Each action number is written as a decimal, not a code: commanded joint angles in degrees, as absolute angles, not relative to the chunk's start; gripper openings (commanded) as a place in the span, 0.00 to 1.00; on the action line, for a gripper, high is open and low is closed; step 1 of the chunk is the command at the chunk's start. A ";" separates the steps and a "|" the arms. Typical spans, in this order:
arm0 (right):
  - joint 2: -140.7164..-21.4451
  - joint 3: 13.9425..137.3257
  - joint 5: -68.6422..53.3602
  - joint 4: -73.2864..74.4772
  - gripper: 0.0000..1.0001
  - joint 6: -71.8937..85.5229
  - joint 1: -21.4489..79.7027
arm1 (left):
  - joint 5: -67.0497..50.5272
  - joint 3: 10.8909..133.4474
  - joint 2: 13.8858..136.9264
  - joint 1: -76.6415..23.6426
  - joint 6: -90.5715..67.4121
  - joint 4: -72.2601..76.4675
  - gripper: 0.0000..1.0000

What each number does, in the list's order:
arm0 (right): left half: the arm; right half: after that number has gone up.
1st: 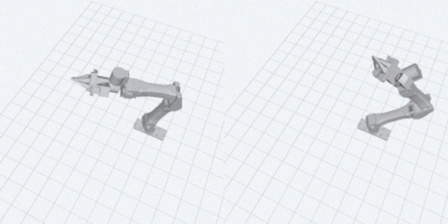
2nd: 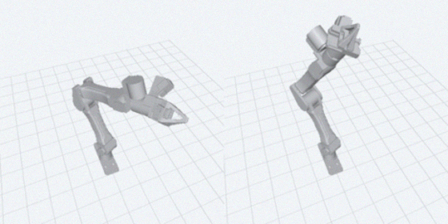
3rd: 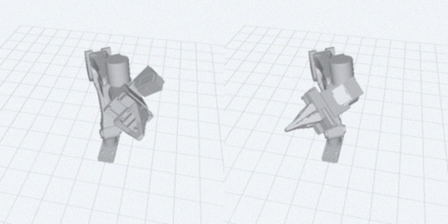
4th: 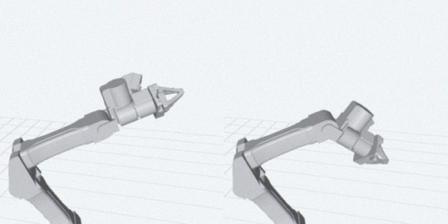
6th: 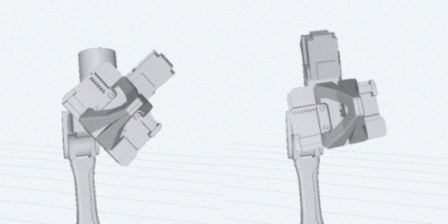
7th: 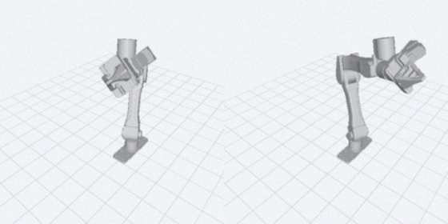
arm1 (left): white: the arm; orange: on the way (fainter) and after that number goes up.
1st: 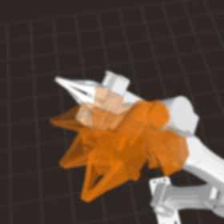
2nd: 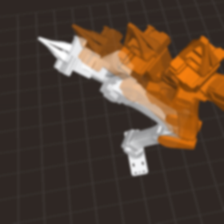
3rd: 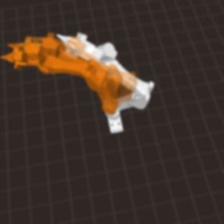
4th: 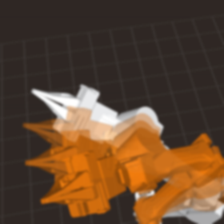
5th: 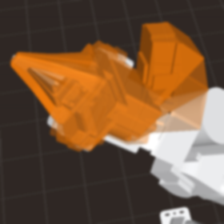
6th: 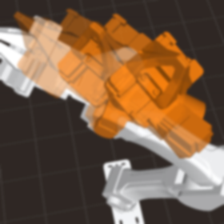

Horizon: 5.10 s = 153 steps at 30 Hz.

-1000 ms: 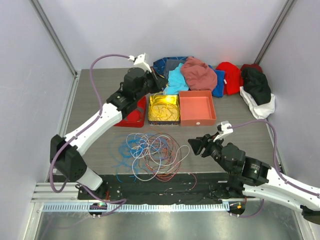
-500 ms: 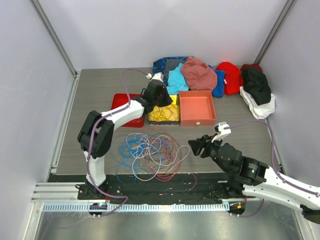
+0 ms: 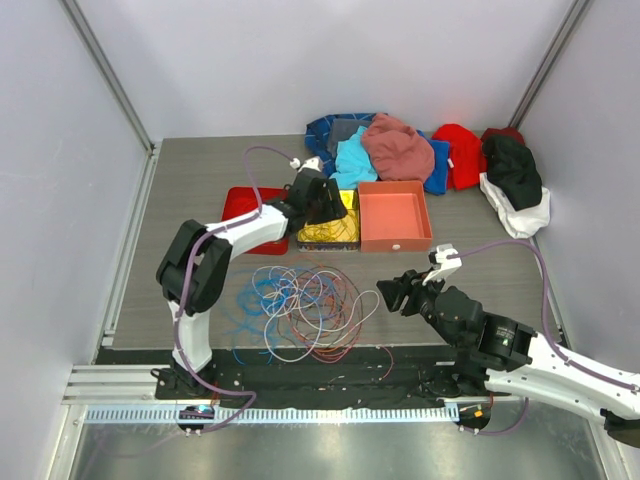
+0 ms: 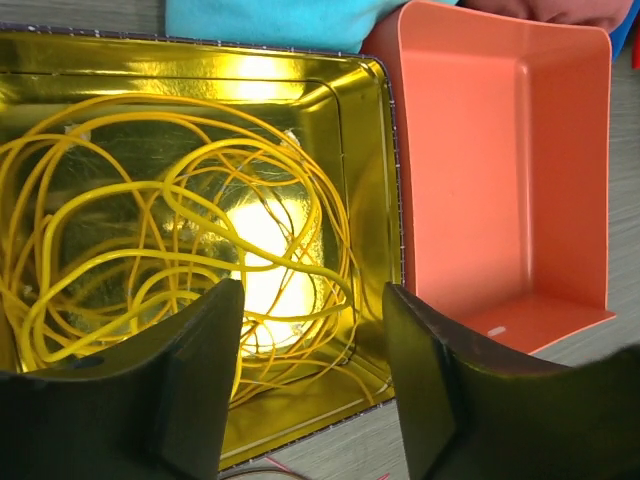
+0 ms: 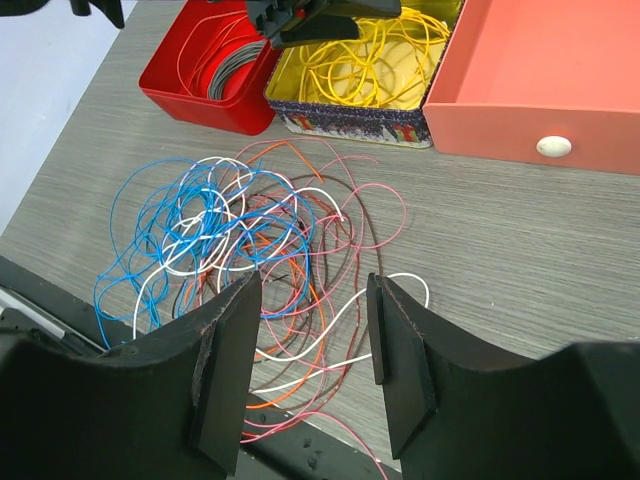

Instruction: Untangle the cables

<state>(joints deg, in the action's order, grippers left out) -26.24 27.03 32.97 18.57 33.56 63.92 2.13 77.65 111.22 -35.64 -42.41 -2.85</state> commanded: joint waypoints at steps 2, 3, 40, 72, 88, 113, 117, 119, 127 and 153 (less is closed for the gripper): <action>-25.31 26.89 34.98 18.37 0.54 34.19 64.25 | 4.91 78.31 103.65 -35.33 -40.52 -3.34 0.69; -25.31 26.89 35.07 18.28 0.54 33.93 64.25 | 5.27 78.14 102.14 -35.33 -40.00 -3.69 0.71; -54.84 31.55 25.14 -3.52 0.54 33.31 64.16 | 5.10 29.61 47.97 -44.11 -48.61 -14.07 0.96; -58.72 28.74 33.31 3.51 0.53 37.97 59.24 | 24.06 37.79 66.82 -51.42 -46.14 -17.21 0.46; -57.91 29.00 34.03 3.69 0.54 35.68 58.01 | 43.50 40.87 36.13 -50.80 -49.66 -42.78 0.00; -83.66 35.42 28.48 -7.91 0.52 32.43 47.55 | 31.03 32.87 34.54 -50.80 -54.93 -37.53 0.43; -84.38 36.47 27.60 -7.74 0.09 32.26 47.02 | 30.85 32.96 34.63 -50.80 -55.37 -38.05 0.43; -81.76 36.47 27.69 -6.77 0.01 31.82 47.20 | 30.67 32.78 34.45 -50.80 -55.63 -38.14 0.43; -54.26 50.51 31.99 8.41 0.01 23.57 50.80 | 30.06 32.17 33.66 -50.80 -55.11 -36.30 0.43; -53.16 98.86 17.67 28.38 0.01 18.98 50.80 | 12.22 28.57 43.59 -50.89 -46.85 5.26 1.00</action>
